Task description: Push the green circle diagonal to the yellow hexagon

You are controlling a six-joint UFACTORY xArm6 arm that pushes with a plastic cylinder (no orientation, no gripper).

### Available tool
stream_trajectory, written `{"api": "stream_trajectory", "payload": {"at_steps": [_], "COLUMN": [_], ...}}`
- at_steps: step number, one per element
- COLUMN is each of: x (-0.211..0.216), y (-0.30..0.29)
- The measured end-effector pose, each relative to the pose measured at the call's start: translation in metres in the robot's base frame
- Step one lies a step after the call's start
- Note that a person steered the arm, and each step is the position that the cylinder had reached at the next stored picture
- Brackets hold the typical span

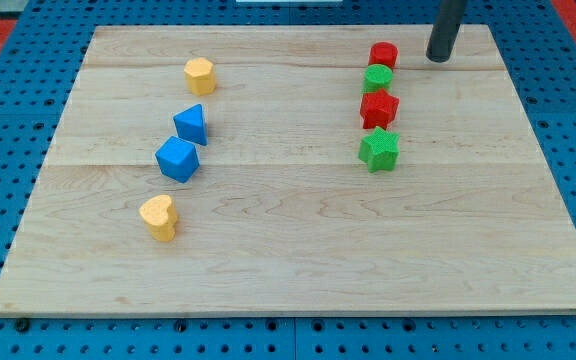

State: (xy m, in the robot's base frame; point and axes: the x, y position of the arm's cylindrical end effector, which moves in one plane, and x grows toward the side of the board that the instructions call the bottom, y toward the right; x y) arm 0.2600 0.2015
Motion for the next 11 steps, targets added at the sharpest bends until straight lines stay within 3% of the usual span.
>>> {"api": "stream_trajectory", "payload": {"at_steps": [2,4,5,6,7,8,9,11], "x": [0.024,0.073,0.056,0.039,0.067,0.041,0.027,0.03], "y": [0.014,-0.105,-0.064,-0.103,-0.194,-0.186,-0.229,-0.234]}}
